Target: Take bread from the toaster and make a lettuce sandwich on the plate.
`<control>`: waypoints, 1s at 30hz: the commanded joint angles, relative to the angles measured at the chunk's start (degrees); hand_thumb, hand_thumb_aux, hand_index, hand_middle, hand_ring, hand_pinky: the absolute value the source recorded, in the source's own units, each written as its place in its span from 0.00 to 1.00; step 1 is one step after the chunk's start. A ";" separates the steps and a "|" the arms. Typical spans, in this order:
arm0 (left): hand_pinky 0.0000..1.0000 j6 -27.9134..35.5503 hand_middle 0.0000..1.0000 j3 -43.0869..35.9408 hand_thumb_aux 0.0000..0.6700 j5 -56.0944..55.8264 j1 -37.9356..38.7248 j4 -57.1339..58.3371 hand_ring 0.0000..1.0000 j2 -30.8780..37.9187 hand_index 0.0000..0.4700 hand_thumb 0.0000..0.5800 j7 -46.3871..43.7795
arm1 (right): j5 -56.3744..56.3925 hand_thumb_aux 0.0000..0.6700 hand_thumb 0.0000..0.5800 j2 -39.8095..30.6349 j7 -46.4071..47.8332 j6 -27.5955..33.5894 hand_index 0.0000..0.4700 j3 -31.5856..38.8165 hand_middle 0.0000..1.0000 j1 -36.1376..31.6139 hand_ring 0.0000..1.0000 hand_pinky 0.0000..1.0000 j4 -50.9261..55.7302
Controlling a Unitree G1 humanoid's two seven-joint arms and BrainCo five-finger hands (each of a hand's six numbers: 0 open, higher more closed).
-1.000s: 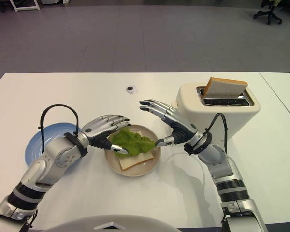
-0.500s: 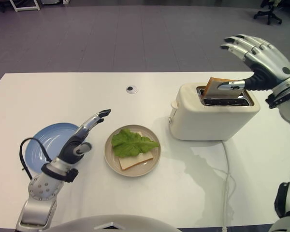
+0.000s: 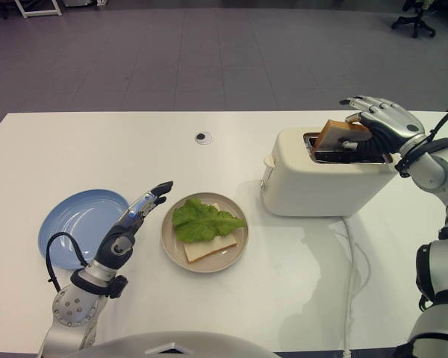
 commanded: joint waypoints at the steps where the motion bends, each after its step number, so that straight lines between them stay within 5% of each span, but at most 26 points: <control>1: 0.00 0.05 0.00 0.05 0.00 -0.21 0.03 1.43 0.00 0.02 0.00 0.00 0.00 | 4.63 1.00 1.00 0.41 1.87 -2.04 1.00 -1.13 0.00 -1.90 0.00 0.00 0.83; 7: 0.00 -0.30 0.00 0.90 0.00 -1.45 -0.23 3.12 0.00 -0.12 0.00 0.00 0.01 | 15.46 1.00 1.00 -0.72 3.90 -6.04 1.00 -7.17 0.00 -4.49 0.00 0.00 -0.72; 14: 0.00 -0.87 0.00 1.76 0.00 -2.85 0.44 4.25 0.00 -0.47 0.00 0.00 0.28 | 35.98 1.00 1.00 0.48 26.14 -11.01 1.00 -13.51 0.00 -5.91 0.00 0.00 -3.00; 19: 0.00 -1.24 0.00 2.54 0.00 -3.26 0.37 4.74 0.00 -0.50 0.00 0.00 0.43 | 47.35 1.00 1.00 7.13 36.19 -10.94 1.00 -12.27 0.00 1.97 0.00 0.00 -18.93; 25: 0.00 -2.33 0.00 4.65 0.00 -4.74 -0.68 6.13 0.00 -0.74 0.00 0.00 0.69 | 25.31 1.00 1.00 18.86 24.49 -6.41 1.00 -15.59 0.00 15.90 0.00 0.00 -47.85; 30: 0.00 -2.71 0.00 4.73 0.00 -4.98 -1.26 7.00 0.00 -1.07 0.00 0.00 0.54 | 6.90 1.00 1.00 28.63 11.98 -2.22 1.00 -13.06 0.00 23.39 0.00 0.00 -54.74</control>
